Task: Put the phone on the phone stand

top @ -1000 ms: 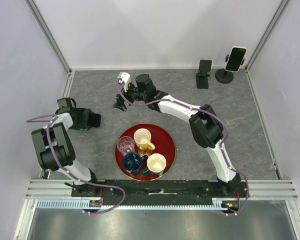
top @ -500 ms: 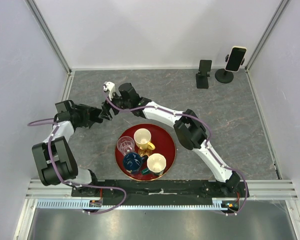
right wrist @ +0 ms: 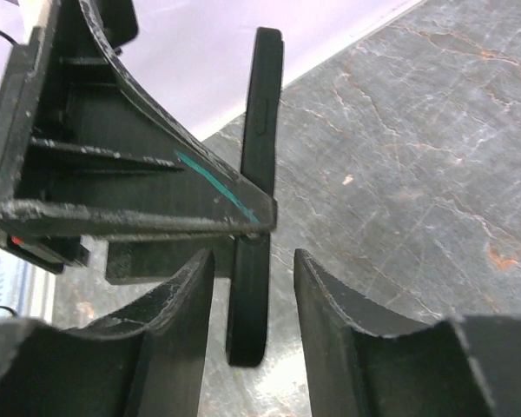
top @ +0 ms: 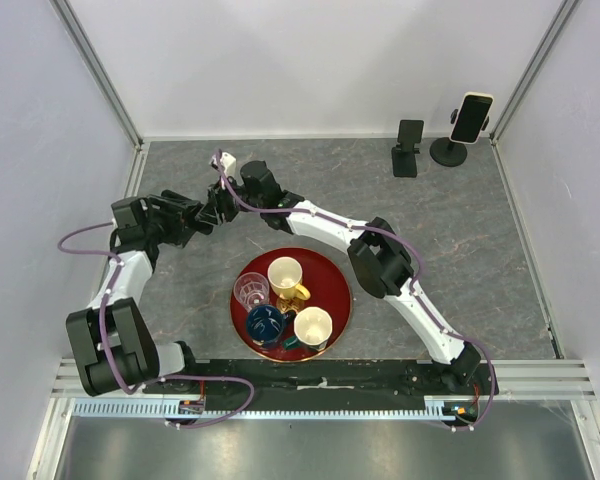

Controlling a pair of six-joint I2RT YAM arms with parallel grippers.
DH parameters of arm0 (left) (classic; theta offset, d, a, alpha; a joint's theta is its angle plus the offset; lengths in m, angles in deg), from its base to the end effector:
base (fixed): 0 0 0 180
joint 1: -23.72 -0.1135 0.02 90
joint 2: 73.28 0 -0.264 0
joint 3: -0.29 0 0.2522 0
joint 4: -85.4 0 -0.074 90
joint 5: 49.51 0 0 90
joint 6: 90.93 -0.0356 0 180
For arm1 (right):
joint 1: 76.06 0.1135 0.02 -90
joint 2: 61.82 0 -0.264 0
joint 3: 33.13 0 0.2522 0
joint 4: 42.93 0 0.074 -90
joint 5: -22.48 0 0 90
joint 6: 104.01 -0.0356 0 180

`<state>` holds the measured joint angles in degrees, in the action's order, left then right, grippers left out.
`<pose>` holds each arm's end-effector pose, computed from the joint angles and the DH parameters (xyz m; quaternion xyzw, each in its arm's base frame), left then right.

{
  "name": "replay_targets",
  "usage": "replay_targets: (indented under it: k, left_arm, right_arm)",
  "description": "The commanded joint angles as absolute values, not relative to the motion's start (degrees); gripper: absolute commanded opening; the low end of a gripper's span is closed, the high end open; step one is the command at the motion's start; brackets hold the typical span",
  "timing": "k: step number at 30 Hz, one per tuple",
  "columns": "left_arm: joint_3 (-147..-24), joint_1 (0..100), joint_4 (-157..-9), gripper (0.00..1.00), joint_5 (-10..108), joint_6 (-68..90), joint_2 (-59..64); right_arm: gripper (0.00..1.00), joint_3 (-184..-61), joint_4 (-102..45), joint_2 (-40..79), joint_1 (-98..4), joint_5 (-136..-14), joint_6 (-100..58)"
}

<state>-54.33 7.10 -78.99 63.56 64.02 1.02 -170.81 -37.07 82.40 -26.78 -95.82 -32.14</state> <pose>0.2657 0.0648 0.2210 -0.4989 0.7189 -0.3463 0.3381 0.3706 0.4564 0.2165 -0.3505 0.6868 0.4957 0.3997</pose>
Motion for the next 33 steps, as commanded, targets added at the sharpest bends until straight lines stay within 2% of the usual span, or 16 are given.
replay_targets:
  k: [1,2,3,5,6,9,10,11,12,17,20,26,33]
  left_arm:
    - [-55.3,9.04,-86.55,0.02,66.77,65.95,-1.65]
    - [-55.39,9.66,-87.25,0.02,66.77,66.13,-1.91]
    - [-55.48,10.01,-87.78,0.02,67.12,66.22,-2.09]
    - [-56.53,10.71,-89.18,0.02,67.74,65.44,-2.0]
    - [-57.84,10.89,-89.36,0.02,68.52,64.64,-2.09]
    - [-59.87,11.95,-90.95,0.35,69.58,60.17,-3.92]
    - [-60.14,12.3,-91.38,0.78,69.85,58.67,-4.72]
    - [-60.23,12.39,-93.65,0.89,70.37,55.18,-5.59]
    - [-60.05,12.39,-94.8,0.91,71.59,53.4,-7.6]
    - [-60.4,12.39,-99.64,0.94,74.85,43.3,-11.4]
    - [-58.13,12.21,-104.9,0.93,76.18,43.36,-11.84]
    - [-53.28,7.55,-132.22,0.87,90.48,62.57,-1.5]
    - [-52.58,7.47,-155.97,0.8,93.23,77.02,7.84]
  right_arm:
    - [0.44,-173.1,-44.27,83.11,-26.57,-99.07,-37.99]
    - [0.4,-173.36,-44.46,83.37,-26.57,-99.34,-38.52]
    - [0.28,-173.54,-45.15,83.37,-26.66,-99.77,-39.22]
    - [0.12,-173.45,-45.6,83.2,-26.66,-99.95,-39.41]
    - [0.0,-173.02,-45.69,83.02,-26.57,-99.17,-39.32]
    - [0.0,-167.86,-48.83,79.95,-26.84,-95.67,-38.36]
    - [0.0,-166.09,-49.98,77.42,-27.01,-94.43,-38.35]
    - [0.0,-164.33,-51.3,76.18,-27.53,-93.63,-38.7]
    - [0.0,-160.57,-54.62,74.77,-27.89,-93.02,-39.05]
    - [0.0,-148.94,-65.62,66.42,-32.62,-88.01,-47.11]
    - [0.0,-145.25,-70.81,63.78,-36.4,-89.05,-51.43]
    - [0.0,-140.84,-79.87,60.35,-42.03,-94.15,-60.49]
    - [0.0,-137.42,-91.36,58.41,-42.04,-96.17,-70.75]
